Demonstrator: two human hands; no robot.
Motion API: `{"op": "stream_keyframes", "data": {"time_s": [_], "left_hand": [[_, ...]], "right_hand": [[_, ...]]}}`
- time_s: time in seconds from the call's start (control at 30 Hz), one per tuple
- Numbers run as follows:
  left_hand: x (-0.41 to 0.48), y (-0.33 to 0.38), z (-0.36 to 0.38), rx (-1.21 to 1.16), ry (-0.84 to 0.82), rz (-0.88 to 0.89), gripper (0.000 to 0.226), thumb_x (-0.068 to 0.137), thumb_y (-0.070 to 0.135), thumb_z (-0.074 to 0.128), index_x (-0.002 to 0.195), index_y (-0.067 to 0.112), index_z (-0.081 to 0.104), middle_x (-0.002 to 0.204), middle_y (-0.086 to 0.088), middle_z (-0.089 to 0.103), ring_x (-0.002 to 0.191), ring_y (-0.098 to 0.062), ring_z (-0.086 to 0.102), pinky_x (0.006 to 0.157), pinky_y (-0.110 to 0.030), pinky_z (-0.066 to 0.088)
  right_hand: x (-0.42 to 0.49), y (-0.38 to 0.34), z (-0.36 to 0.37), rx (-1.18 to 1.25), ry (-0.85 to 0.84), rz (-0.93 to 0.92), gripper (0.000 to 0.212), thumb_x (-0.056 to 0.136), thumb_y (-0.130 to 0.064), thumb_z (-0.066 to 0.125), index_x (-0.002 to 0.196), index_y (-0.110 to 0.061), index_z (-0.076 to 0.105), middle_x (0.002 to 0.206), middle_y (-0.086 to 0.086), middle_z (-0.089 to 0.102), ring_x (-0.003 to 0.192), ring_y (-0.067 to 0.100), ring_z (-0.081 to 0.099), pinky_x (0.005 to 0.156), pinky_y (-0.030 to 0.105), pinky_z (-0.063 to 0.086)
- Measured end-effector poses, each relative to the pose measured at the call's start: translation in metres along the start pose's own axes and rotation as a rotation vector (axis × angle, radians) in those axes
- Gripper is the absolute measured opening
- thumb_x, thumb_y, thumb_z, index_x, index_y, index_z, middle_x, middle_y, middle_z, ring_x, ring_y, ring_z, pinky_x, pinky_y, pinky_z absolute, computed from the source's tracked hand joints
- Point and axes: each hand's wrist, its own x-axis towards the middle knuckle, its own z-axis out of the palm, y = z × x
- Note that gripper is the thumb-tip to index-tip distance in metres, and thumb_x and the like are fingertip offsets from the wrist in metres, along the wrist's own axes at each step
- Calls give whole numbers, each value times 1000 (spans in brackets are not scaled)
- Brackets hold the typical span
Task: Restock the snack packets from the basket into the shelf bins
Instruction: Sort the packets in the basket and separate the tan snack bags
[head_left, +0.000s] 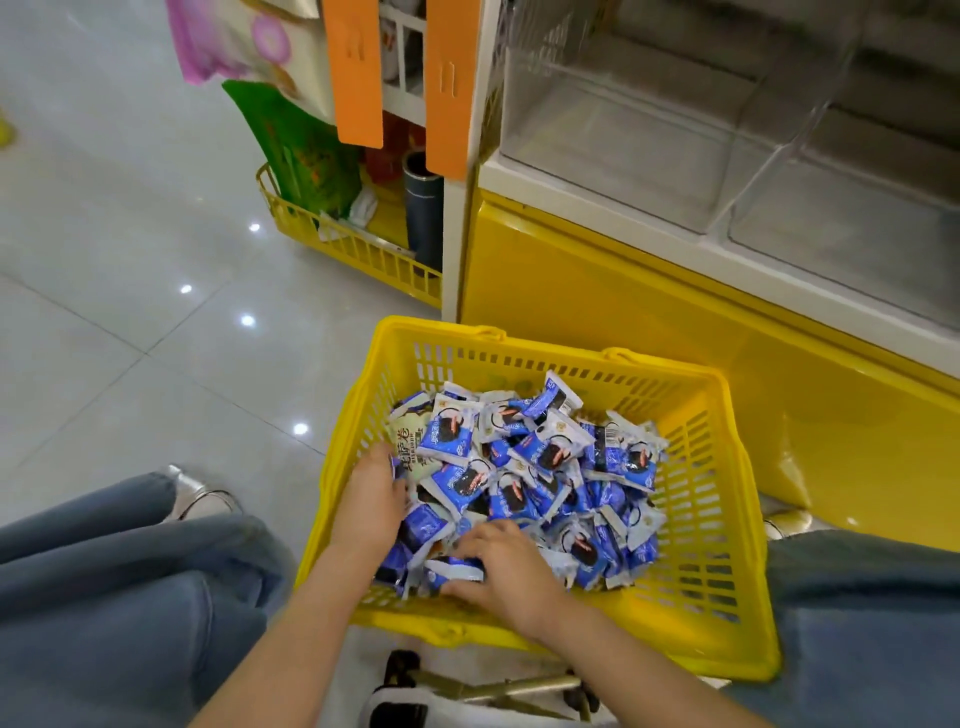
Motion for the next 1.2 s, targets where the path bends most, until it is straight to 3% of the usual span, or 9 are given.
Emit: {"op": "stream_keyframes", "data": {"time_s": [0.1,0.23,0.37,0.57,0.73,0.83,1.0,1.1,1.2], "left_hand": [[-5,6,-10,-99,57,106,23,91,5,52,110,14,59,98,-5,63,73,-18,55,59,-23,37],[-13,27,-23,-466,75,142,22,89,4,57,94,25,56,98,10,58,79,-7,54,65,-23,46],[-36,38,-25,-908,-191,-46,21,89,0,56,92,21,53,93,1,64,79,-10,62,64,-20,51],[-66,46,-12,-890,-430,-31,41,82,-6,61,104,28,59,114,3,61,87,-13,65,67,-22,53],[-78,55,-2,-892,-616,-97,43,75,36,72,108,19,51,116,-5,58,99,-17,62,83,-27,53],[-82,60,7,-677,-510,-133,53,75,44,72,112,26,40,115,6,49,96,-2,53,64,-9,45],[-69,44,6,-791,-556,-310,77,60,38,85,125,23,46,123,-4,54,113,-22,55,100,-41,44],[-63,40,4,-810,-490,-298,57,58,40,83,103,37,47,131,-5,44,120,-34,48,103,-52,38],[-59,39,3,-794,-408,-276,58,62,43,80,106,40,43,130,-5,44,119,-36,49,99,-55,40]], "right_hand": [[-7,4,-18,136,96,33,35,90,-46,53,109,-18,63,111,-3,60,109,10,47,93,26,38],[-27,13,-54,465,138,107,7,93,-41,50,93,-34,49,82,-11,56,66,2,53,65,17,40],[-44,11,-74,806,146,133,16,94,-41,44,91,-32,57,85,-18,62,78,-9,61,66,4,43],[-52,3,-80,1334,90,219,35,96,-39,41,117,-18,58,111,4,70,101,22,67,78,35,57],[-54,3,-74,1119,212,281,23,97,-33,43,99,-15,57,95,5,66,79,13,69,66,29,59],[-51,6,-64,840,305,233,8,96,-29,46,90,-24,47,94,2,57,76,8,62,63,24,57],[-49,25,-61,902,316,237,9,98,-31,42,101,-25,48,100,-8,62,87,-3,64,69,17,54],[-41,43,-51,591,241,278,15,96,-29,50,110,-23,48,108,-5,60,89,4,59,72,14,47],[-33,48,-31,371,-11,270,35,91,-31,58,123,-18,49,120,-3,56,103,11,56,81,18,43]]}}
